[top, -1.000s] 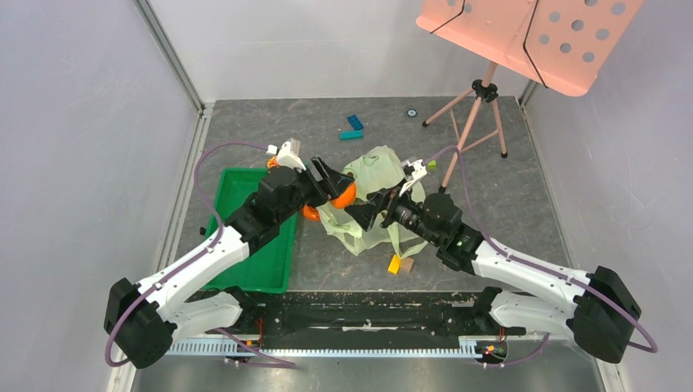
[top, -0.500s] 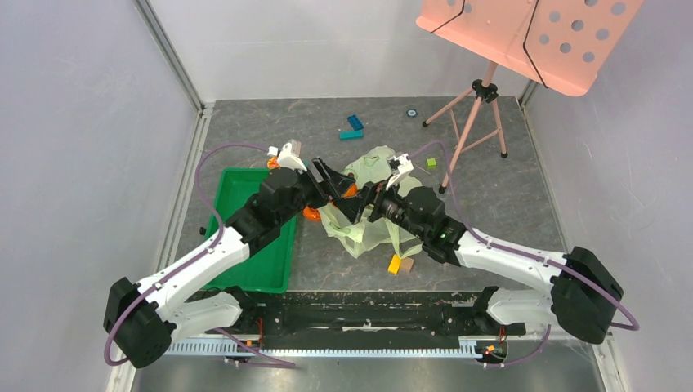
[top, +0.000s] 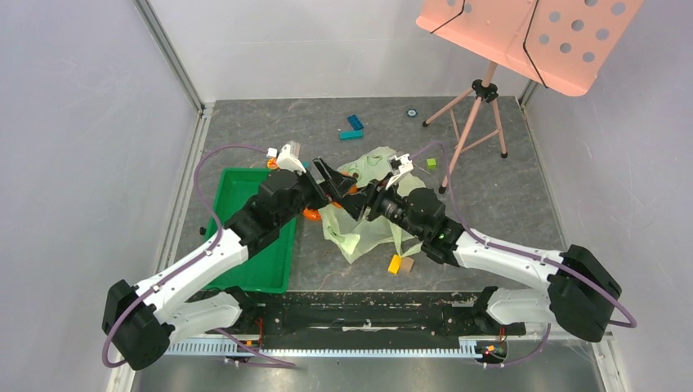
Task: Take the fake fruits out of the plastic bag
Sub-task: Take out the fake fruit from the plastic bag, then place the fake fruit in the bin.
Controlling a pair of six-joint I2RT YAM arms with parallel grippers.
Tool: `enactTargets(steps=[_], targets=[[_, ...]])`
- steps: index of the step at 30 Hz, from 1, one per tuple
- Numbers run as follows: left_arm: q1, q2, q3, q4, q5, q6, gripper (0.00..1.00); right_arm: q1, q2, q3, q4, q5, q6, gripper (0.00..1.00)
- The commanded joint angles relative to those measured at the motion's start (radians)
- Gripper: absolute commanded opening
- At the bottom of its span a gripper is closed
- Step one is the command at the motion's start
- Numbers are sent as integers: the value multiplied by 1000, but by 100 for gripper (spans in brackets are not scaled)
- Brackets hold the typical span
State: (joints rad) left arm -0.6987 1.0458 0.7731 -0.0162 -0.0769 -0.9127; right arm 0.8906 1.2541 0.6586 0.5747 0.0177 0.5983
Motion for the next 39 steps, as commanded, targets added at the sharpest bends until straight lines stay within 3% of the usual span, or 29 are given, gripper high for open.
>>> enactTargets(steps=[1,11,13,14,15,18,20,23,28,39], targets=[[-5,-32,64,-34,12,6,100,2,-74,1,57,21,-6,33],[-18,-38,112,-46,51,6,98,3,-121,9,39,19,-28,29],[-22,-39,109,-38,54,2,88,2,-119,10,39,17,-29,29],[-24,-167,106,-34,54,-1,84,2,-119,10,39,18,-31,29],[-24,-45,105,-30,54,-3,80,2,-118,9,39,18,-34,30],[-24,-42,104,-28,57,-7,67,3,-119,7,39,24,-41,33],[-24,-41,104,-27,57,-5,62,3,-122,7,36,25,-48,40],[-23,-42,115,-60,31,16,61,2,-135,7,16,28,-58,70],[-11,-53,185,-240,-124,131,63,2,-205,-14,-54,54,-95,94],[219,-41,125,-385,-357,234,63,3,-407,-91,-249,184,-146,98]])
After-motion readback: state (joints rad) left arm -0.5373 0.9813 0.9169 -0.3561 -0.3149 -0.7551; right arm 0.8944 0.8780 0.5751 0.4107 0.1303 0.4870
